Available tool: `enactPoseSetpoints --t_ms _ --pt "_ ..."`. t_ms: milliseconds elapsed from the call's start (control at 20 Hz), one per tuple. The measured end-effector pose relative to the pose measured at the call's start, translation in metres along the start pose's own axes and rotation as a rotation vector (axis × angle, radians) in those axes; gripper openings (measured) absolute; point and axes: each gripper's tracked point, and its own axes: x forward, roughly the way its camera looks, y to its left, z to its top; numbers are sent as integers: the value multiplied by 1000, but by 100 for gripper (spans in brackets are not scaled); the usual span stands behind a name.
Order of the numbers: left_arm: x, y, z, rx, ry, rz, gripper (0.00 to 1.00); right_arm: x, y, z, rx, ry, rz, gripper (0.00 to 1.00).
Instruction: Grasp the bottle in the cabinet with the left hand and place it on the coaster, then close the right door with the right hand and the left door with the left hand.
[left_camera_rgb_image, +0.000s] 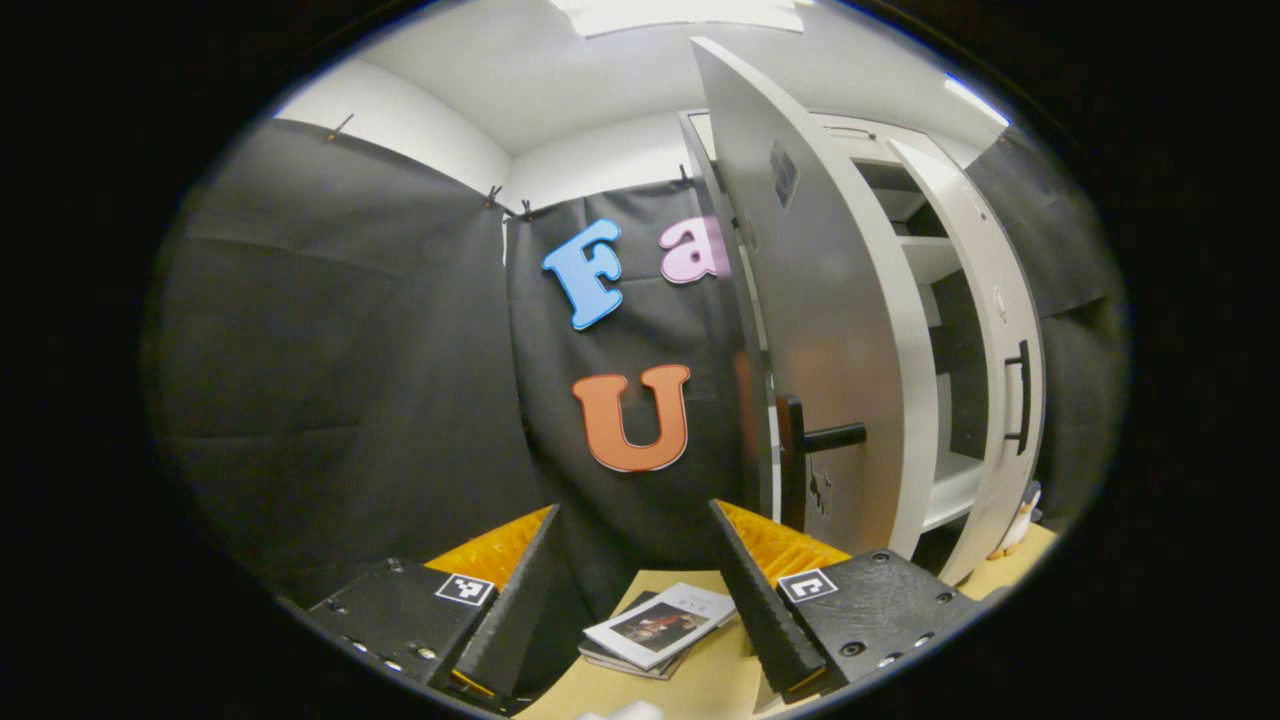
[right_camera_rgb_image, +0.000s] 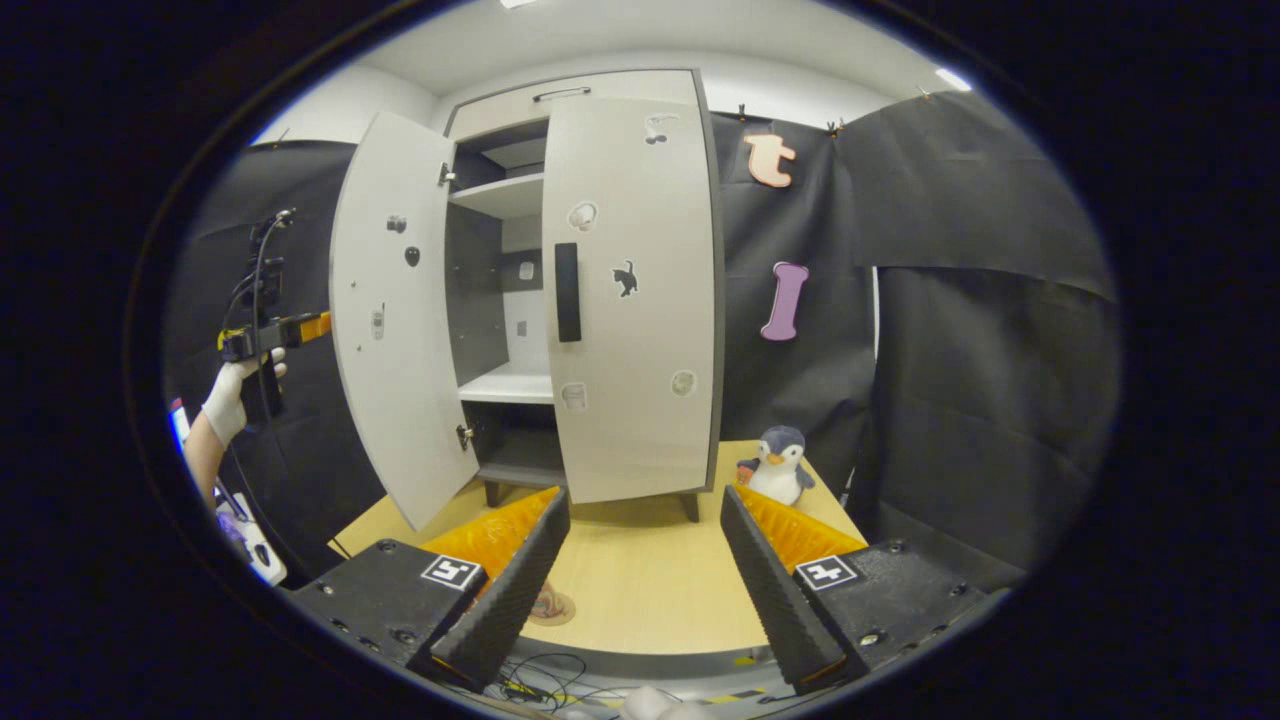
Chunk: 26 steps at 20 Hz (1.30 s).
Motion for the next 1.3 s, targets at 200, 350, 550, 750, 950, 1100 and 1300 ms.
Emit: enactPoseSetpoints --t_ms 200,350,550,750,950,1100,1300 --pt "-5 -11 -2 0 17 18 92 0 -15 -2 -3 9 18 99" --pt "-14 -26 2 4 5 15 88 2 -25 1 -2 9 35 100" --pt "-19 -58 6 7 3 -17 92 6 -34 5 0 7 54 99" --pt "-19 -98 6 -52 13 -102 91 4 -41 6 4 8 68 99" --pt "-20 -144 5 -50 27 -191 86 -1 -52 13 -7 -10 53 100" --pt "-23 -175 4 -49 44 -237 95 -2 -53 14 -2 -16 50 99" --pt "-36 -181 8 -42 34 -227 97 -9 -55 15 2 -28 34 99"
